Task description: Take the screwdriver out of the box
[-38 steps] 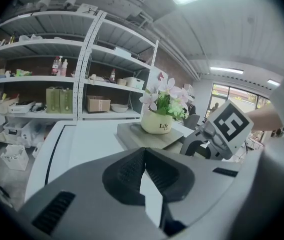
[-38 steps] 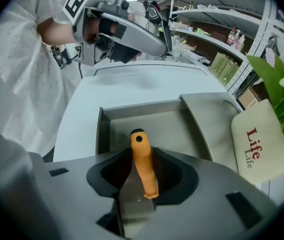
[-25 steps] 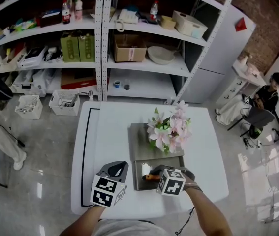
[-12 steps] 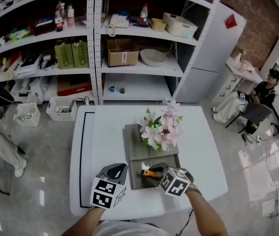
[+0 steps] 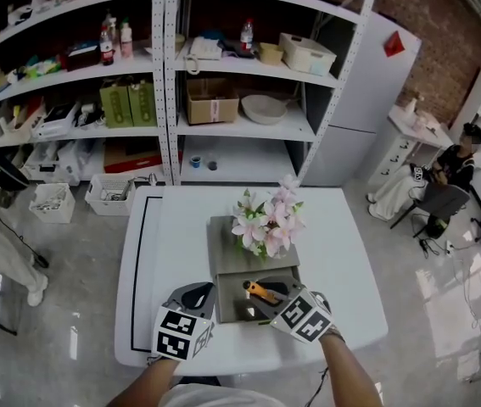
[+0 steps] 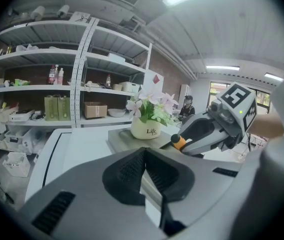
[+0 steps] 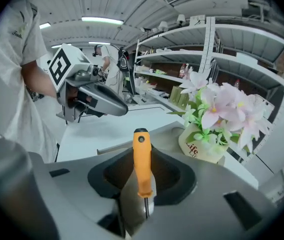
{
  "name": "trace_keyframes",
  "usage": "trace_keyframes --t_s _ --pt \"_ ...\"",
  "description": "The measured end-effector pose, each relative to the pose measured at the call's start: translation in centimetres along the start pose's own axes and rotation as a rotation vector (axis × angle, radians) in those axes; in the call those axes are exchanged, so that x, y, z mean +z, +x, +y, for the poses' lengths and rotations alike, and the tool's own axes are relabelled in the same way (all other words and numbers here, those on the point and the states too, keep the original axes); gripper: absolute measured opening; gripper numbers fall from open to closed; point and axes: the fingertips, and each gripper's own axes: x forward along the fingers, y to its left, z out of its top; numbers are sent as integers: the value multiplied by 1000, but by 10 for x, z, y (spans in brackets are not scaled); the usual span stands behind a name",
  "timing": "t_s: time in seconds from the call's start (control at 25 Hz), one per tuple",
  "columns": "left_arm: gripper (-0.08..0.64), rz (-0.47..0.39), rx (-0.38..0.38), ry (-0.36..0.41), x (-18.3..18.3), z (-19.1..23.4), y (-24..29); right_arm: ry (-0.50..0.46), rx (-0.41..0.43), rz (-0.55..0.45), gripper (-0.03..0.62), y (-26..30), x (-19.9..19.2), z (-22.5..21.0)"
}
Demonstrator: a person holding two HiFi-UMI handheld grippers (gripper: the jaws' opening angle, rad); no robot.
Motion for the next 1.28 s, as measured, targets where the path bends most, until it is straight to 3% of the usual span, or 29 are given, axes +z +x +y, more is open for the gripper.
trace_keyframes --t_s 0.4,0.64,1.28 --pt "3 -43 37 25 14 -29 -17 145 -152 -243 114 -62 25 -14" --pt "3 -68 55 23 16 -44 -31 231 -188 -353 114 -100 29 -8" --pt "3 -122 123 13 17 -68 -62 411 -373 -506 114 -178 -4 -13"
